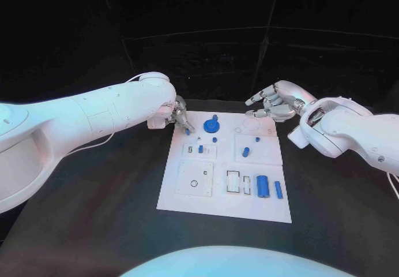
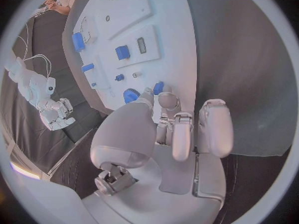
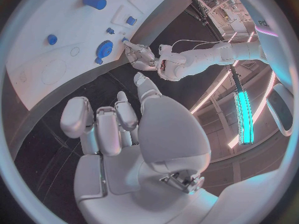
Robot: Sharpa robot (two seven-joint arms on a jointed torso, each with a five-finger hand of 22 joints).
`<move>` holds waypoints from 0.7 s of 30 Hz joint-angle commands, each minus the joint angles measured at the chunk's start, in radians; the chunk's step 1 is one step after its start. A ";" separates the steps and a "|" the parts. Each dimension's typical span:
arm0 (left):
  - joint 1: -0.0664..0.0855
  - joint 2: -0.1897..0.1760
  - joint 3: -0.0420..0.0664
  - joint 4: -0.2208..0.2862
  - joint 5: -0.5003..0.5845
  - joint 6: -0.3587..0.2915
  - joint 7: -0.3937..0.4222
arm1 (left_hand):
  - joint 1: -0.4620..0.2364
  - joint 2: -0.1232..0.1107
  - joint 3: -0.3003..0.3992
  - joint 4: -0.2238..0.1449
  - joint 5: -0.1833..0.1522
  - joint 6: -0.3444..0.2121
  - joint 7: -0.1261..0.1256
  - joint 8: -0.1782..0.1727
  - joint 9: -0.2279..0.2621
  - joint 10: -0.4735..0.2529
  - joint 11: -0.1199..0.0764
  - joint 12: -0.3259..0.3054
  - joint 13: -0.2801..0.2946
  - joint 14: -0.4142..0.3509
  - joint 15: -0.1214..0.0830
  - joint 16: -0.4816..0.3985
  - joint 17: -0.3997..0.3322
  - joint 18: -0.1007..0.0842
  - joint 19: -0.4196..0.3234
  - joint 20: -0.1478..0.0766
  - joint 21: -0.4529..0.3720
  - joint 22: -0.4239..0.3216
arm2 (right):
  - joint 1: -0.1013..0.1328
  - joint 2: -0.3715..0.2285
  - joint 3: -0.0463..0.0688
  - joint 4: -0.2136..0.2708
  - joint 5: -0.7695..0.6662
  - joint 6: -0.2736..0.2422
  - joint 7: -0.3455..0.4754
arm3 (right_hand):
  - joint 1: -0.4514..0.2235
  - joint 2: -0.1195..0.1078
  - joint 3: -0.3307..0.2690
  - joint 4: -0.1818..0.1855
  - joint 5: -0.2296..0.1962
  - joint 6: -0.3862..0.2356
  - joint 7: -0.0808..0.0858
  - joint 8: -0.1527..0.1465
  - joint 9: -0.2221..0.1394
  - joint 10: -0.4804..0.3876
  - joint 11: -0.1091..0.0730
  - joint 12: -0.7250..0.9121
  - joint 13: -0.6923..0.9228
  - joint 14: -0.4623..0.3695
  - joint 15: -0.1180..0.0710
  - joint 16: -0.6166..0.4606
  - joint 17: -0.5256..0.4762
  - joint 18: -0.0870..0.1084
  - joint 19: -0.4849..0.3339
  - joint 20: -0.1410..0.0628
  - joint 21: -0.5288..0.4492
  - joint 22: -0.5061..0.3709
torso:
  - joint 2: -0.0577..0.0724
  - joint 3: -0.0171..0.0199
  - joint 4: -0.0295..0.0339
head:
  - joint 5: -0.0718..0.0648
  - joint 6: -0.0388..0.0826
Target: Assemble the parts on the task board
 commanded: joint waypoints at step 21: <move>0.001 -0.013 0.000 0.009 0.061 -0.056 0.058 | 0.153 0.030 0.271 -0.160 0.000 0.003 -0.009 0.022 -0.011 0.001 -0.015 -0.013 -0.025 0.107 -0.006 0.003 0.263 0.008 0.014 -0.003 -0.001 0.018 | 0.002 0.005 0.001 -0.004 -0.002 0.011 0.001 | -0.003 0.009 -0.007 0.000 0.001 -0.006 0.001 0.006 0.000 -0.007 0.002 -0.004 -0.002 0.032 -0.008 -0.005 0.000 0.018 -0.008 0.002 -0.004 -0.002 | -0.001 -0.0001 0.0004 | 0.000 -0.005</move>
